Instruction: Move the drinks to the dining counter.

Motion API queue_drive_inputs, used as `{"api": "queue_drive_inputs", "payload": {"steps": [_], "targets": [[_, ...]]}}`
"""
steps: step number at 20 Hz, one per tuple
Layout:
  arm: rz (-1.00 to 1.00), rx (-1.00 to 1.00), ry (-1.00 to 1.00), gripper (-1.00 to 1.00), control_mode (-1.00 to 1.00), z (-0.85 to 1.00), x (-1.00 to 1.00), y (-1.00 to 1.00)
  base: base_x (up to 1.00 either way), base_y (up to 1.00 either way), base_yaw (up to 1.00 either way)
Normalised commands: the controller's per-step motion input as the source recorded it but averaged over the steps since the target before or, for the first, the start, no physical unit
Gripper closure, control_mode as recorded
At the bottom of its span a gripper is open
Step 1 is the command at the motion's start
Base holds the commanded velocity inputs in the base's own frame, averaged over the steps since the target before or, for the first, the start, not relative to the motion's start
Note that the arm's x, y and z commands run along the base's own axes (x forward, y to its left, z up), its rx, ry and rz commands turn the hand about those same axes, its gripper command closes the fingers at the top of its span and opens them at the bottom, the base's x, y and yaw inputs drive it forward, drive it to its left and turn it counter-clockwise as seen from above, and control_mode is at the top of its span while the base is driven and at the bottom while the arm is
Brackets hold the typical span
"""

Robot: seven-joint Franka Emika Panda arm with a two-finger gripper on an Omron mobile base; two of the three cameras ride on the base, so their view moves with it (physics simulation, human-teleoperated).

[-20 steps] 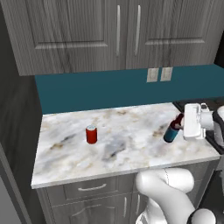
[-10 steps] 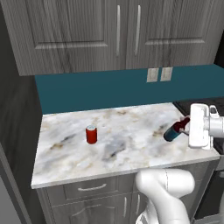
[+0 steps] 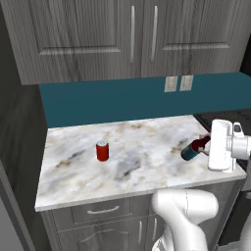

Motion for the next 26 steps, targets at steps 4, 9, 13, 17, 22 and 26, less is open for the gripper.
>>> {"api": "queue_drive_inputs", "payload": {"steps": [4, 9, 13, 17, 22, 26], "targets": [[0.0, 0.0, 0.0, 1.0, 1.0, 0.0, 0.0, 0.0, -0.06, 0.0, 0.0], [0.0, 0.0, 0.0, 1.0, 1.0, 0.0, 0.0, 0.0, -0.56, -0.05, 0.0], [0.0, 0.0, 0.0, 1.0, 1.0, 0.0, 0.0, 0.0, -0.71, 0.0, 0.03], [0.0, 0.0, 0.0, 1.0, 1.0, 0.0, 0.0, 0.0, -0.69, 0.0, 0.08], [0.0, 0.0, 0.0, 1.0, 1.0, 0.0, 0.0, 0.0, -0.52, 0.0, 0.18], [0.0, 0.0, 0.0, 1.0, 1.0, 0.0, 0.0, 0.0, -0.34, 0.0, 0.31]]}}
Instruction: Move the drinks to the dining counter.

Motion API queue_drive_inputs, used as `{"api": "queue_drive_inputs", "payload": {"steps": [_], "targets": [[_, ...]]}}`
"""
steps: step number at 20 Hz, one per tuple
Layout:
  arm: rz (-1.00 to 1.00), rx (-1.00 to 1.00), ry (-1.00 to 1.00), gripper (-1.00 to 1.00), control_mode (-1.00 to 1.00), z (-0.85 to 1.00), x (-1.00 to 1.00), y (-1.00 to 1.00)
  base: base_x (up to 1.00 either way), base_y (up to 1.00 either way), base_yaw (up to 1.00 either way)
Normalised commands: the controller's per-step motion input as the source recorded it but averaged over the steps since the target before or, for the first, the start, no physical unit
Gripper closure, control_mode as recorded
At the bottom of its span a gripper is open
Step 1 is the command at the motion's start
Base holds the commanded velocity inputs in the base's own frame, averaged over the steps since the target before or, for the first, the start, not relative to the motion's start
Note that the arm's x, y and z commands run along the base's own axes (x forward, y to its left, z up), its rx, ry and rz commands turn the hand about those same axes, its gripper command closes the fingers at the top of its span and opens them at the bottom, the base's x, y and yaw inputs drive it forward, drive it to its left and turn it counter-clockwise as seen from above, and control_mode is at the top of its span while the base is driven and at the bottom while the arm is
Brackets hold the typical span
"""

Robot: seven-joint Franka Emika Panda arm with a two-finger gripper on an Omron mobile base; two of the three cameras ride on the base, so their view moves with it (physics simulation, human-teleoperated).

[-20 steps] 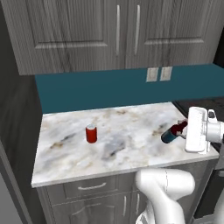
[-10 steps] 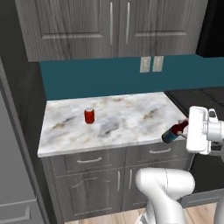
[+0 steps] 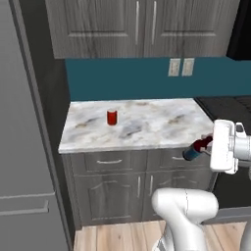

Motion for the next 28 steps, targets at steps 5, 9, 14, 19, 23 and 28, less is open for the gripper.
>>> {"api": "queue_drive_inputs", "payload": {"steps": [5, 9, 14, 19, 23, 28], "targets": [[0.0, 0.0, 0.0, 1.0, 1.0, 0.0, 0.0, 0.0, -0.21, 0.0, 0.43], [0.0, 0.0, 0.0, 1.0, 1.0, 0.0, 0.0, 0.0, -0.09, 0.0, 0.57], [0.0, 0.0, 0.0, 1.0, 1.0, 0.0, 0.0, 0.0, -0.11, 0.0, 0.59], [0.0, 0.0, 0.0, 1.0, 1.0, 0.0, 0.0, 0.0, -0.07, 0.0, 0.57], [0.0, 0.0, 0.0, 1.0, 1.0, 0.0, 0.0, 0.0, -0.02, 0.01, 0.57], [0.0, 0.0, 0.0, 1.0, 1.0, 0.0, 0.0, 0.0, -0.09, 0.1, 0.56]]}}
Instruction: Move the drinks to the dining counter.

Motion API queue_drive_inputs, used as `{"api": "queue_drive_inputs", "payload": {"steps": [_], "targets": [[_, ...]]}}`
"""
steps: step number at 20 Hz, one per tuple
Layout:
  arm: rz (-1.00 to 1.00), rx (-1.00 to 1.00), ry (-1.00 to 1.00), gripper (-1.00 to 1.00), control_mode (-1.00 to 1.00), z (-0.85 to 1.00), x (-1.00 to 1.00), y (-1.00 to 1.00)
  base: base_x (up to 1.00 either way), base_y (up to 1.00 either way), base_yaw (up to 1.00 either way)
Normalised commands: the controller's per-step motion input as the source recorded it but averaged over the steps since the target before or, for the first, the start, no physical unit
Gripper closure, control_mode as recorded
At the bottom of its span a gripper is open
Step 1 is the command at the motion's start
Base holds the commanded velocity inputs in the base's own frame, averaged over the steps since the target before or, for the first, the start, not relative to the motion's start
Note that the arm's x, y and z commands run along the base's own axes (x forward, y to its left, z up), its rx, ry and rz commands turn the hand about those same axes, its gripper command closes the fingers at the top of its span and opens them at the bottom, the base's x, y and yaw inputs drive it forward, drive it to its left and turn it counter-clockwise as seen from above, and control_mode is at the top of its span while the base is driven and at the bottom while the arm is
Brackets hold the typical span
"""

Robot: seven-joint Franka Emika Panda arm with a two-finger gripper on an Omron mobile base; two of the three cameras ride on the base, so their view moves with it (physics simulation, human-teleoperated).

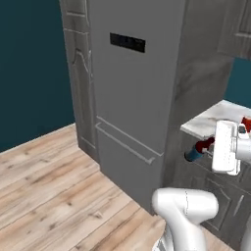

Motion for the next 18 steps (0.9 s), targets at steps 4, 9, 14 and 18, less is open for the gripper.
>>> {"api": "queue_drive_inputs", "payload": {"steps": [4, 9, 14, 18], "targets": [[0.0, 0.0, 0.0, 1.0, 1.0, 0.0, 0.0, 0.0, -0.18, 0.2, 0.53], [0.0, 0.0, 0.0, 1.0, 1.0, 0.0, 0.0, 0.0, -0.19, 0.29, 0.5], [0.0, 0.0, 0.0, 1.0, 1.0, 0.0, 0.0, 0.0, -0.13, 0.37, 0.48], [0.0, 0.0, 0.0, 1.0, 1.0, 0.0, 0.0, 0.0, -0.11, 0.48, 0.44]]}}
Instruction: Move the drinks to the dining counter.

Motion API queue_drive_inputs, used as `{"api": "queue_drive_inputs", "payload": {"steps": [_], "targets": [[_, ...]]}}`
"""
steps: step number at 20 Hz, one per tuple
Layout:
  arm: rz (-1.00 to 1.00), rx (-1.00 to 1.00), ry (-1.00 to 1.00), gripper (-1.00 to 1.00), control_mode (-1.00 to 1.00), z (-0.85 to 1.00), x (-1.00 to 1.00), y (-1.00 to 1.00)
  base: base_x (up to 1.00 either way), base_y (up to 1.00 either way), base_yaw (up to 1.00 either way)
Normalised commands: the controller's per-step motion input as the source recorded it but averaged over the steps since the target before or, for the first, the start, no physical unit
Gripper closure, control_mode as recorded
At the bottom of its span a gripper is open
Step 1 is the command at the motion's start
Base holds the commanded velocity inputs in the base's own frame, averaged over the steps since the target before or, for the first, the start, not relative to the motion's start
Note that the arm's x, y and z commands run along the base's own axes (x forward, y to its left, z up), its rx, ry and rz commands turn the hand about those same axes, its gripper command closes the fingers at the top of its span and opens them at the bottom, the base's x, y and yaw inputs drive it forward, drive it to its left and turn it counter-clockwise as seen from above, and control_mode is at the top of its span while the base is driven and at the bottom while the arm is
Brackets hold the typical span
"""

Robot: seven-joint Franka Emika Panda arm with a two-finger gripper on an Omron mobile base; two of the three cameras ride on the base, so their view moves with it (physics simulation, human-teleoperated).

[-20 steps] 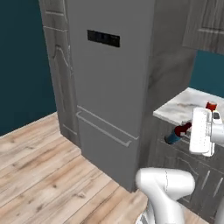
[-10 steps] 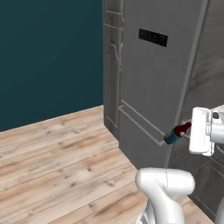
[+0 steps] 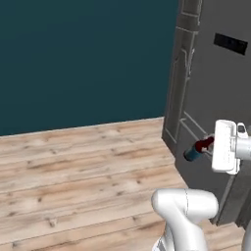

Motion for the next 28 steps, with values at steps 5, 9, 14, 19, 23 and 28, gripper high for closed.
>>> {"api": "queue_drive_inputs", "payload": {"steps": [5, 9, 14, 19, 23, 28], "targets": [[0.0, 0.0, 0.0, 1.0, 1.0, 0.0, 0.0, 0.0, -0.15, 0.58, 0.41], [0.0, 0.0, 0.0, 1.0, 1.0, 0.0, 0.0, 0.0, -0.13, 0.65, 0.4], [0.0, 0.0, 0.0, 1.0, 1.0, 0.0, 0.0, 0.0, -0.09, 0.65, 0.39], [0.0, 0.0, 0.0, 1.0, 1.0, 0.0, 0.0, 0.0, -0.14, 0.66, 0.37], [0.0, 0.0, 0.0, 1.0, 1.0, 0.0, 0.0, 0.0, -0.31, 0.66, 0.37], [0.0, 0.0, 0.0, 1.0, 1.0, 0.0, 0.0, 0.0, -0.44, 0.61, 0.38]]}}
